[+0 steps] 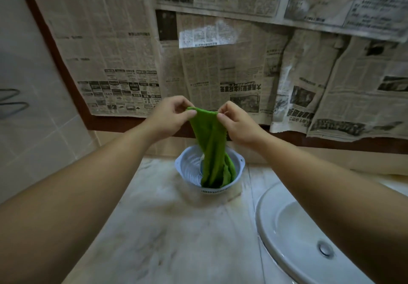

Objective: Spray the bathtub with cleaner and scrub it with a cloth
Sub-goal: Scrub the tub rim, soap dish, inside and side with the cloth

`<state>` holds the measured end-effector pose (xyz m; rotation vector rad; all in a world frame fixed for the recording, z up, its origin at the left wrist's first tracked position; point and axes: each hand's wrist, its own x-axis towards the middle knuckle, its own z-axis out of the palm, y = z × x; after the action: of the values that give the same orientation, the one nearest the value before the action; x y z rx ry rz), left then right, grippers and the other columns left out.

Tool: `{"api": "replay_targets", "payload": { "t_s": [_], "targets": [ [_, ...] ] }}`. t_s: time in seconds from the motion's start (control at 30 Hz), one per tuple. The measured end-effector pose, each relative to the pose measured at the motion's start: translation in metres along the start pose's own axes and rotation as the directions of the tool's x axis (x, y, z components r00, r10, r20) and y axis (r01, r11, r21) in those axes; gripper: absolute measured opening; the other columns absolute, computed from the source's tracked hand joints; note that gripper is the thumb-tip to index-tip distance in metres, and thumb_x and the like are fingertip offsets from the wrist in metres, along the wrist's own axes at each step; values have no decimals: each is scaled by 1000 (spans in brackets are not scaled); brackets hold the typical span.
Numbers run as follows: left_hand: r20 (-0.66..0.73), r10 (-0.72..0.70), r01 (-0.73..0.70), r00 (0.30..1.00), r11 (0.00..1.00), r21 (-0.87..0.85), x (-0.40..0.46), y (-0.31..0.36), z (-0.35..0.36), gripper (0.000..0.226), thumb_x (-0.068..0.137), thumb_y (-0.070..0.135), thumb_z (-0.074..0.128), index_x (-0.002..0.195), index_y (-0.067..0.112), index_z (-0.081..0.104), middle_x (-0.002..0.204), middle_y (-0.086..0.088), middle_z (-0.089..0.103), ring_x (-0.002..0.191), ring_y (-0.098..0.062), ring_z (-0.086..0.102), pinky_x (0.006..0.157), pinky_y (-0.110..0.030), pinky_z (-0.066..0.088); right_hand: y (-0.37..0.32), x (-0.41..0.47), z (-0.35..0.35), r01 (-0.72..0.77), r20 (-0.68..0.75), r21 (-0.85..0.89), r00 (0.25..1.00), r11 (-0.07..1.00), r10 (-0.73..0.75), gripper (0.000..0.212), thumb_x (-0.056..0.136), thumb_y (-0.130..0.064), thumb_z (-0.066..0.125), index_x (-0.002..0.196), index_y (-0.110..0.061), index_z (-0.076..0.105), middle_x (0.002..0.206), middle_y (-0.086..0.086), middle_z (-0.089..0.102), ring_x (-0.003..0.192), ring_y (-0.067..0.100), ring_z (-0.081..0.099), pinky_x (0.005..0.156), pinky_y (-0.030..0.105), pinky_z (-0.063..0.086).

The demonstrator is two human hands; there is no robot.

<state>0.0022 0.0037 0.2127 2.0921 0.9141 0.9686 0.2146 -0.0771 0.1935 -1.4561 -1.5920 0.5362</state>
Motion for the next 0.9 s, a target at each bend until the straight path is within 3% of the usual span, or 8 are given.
{"api": "replay_targets", "payload": {
  "t_s": [0.13,0.23,0.4,0.53,0.67,0.73,0.8,0.9],
  "targets": [
    [-9,55,-55,998,989,-136,0,18,-12,6,93,13,74,92,17,69,89,-13,72,82,-15,67,79,-34,55,-32,-11,-1,39,37,79,998,996,-42,16,101,-30,66,105,-15,64,89,5,71,77,6,65,68,28,54],
    [152,72,-27,986,960,-278,-7,38,-14,6,94,9,73,96,10,68,90,-14,73,86,-21,72,80,-34,60,-46,-15,-6,92,70,59,993,994,-96,14,97,-27,72,99,-13,73,82,4,72,73,7,65,66,27,53],
    [374,23,94,927,951,-293,-23,38,-9,28,88,7,77,110,-1,62,99,-13,72,91,-23,71,87,-41,59,-50,-29,-14,-11,132,244,991,970,-22,14,93,-36,72,87,-23,76,90,19,71,88,38,69,92,62,55],
    [574,-39,28,818,999,28,-31,19,1,27,84,14,81,110,11,75,108,-6,78,105,-21,73,103,-47,54,-55,-39,-24,-86,161,366,987,927,28,19,101,-16,64,82,-17,67,80,8,66,79,23,66,79,46,59],
    [589,-46,93,807,994,-50,-37,5,4,27,89,11,78,115,14,74,115,-1,76,113,-17,70,102,-40,53,-53,-46,-42,-149,93,454,988,878,120,24,101,-11,59,78,-15,59,69,3,58,66,18,58,63,32,50],
    [527,-40,94,849,993,-76,-35,9,4,14,88,13,80,99,10,72,97,0,76,97,-15,72,87,-40,56,-46,-48,-52,-110,67,371,994,922,92,16,94,-22,72,81,-17,63,75,6,63,71,22,62,64,36,53],
    [421,-25,51,907,997,-52,-28,24,1,20,87,18,82,79,11,65,73,3,65,72,-11,63,68,-37,51,-43,-48,-63,-51,60,102,997,993,45,25,83,-36,85,94,-19,70,89,2,73,82,21,72,73,37,62],
    [339,22,-12,941,999,-31,-16,60,-6,22,89,20,80,77,13,63,69,1,59,67,-12,56,63,-30,44,-53,-46,-82,28,74,-205,997,978,-13,22,84,-38,83,99,-23,76,92,-4,73,84,12,71,75,38,63]
  ]
}}
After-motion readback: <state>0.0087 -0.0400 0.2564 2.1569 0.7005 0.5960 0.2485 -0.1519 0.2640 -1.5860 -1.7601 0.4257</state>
